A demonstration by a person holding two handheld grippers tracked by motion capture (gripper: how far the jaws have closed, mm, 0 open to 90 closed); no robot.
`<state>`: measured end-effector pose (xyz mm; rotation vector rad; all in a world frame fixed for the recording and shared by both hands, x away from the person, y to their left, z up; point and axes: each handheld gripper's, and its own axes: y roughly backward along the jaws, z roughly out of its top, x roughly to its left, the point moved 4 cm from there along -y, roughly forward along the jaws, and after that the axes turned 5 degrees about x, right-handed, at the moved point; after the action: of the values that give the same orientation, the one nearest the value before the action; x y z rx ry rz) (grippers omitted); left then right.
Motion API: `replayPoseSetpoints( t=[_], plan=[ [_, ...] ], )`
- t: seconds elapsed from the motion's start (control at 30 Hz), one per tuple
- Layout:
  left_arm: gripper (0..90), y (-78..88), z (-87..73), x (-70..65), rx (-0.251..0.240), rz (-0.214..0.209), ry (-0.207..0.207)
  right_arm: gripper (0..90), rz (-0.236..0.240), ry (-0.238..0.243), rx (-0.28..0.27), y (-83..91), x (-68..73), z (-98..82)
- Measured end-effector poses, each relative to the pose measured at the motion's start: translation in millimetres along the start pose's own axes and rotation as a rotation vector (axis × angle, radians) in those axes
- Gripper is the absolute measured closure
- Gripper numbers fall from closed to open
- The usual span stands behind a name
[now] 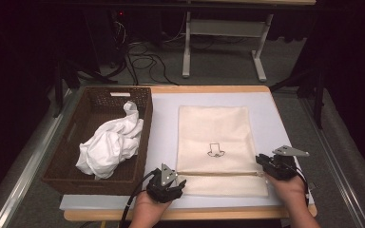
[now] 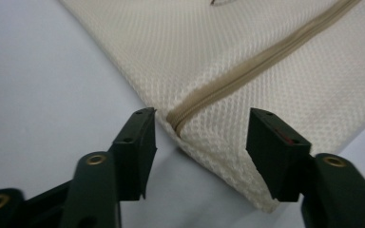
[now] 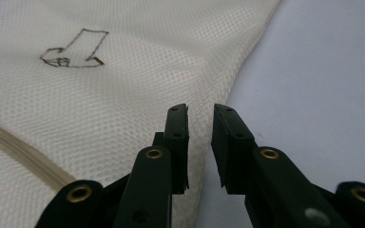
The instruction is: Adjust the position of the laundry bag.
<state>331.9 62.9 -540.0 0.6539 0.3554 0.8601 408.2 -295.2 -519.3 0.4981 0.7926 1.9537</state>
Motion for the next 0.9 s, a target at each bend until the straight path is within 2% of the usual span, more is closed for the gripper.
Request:
replayPoseSetpoints(
  t=[0.07, 0.13, 0.23, 0.33, 0.43, 0.53, 0.63, 0.77, 0.9],
  plan=[
    [36.5, 5.2, 2.4, 0.7, -0.047, -0.003, 0.010, 77.9, -0.001, 0.015, -0.025, 11.0, 0.7, -0.1],
    [34.3, 8.6, 2.9, 1.2, -0.072, -0.009, 0.012, 81.7, 0.009, 0.007, -0.042, 22.9, 3.3, -2.8],
    [32.3, 12.9, 2.4, 1.2, -0.096, -0.022, 0.005, 90.0, 0.021, -0.002, -0.063, 39.5, 7.4, -11.2],
    [31.5, 15.4, 3.1, 0.3, -0.112, -0.018, -0.011, 90.0, 0.031, 0.001, -0.054, 50.0, 15.3, -23.9],
    [31.0, 14.4, 3.6, -1.0, -0.112, -0.023, -0.018, 90.0, 0.020, 0.005, -0.022, 49.0, 18.4, -32.1],
    [30.9, 12.5, 3.4, -3.5, -0.103, -0.020, -0.038, 90.0, 0.015, -0.020, -0.002, 39.5, 12.9, -33.7],
    [30.8, 11.6, 3.6, -5.1, -0.107, -0.023, -0.044, 90.0, 0.027, -0.009, 0.043, 28.7, 9.9, -37.3],
    [30.8, 11.1, 0.4, -3.4, -0.114, -0.051, -0.015, 90.0, 0.034, -0.017, 0.030, 28.2, 10.0, -35.8],
    [30.7, 13.6, -0.4, 0.2, -0.114, -0.048, -0.002, 90.0, 0.036, -0.021, 0.028, 26.8, 11.0, -33.2]
  ],
)
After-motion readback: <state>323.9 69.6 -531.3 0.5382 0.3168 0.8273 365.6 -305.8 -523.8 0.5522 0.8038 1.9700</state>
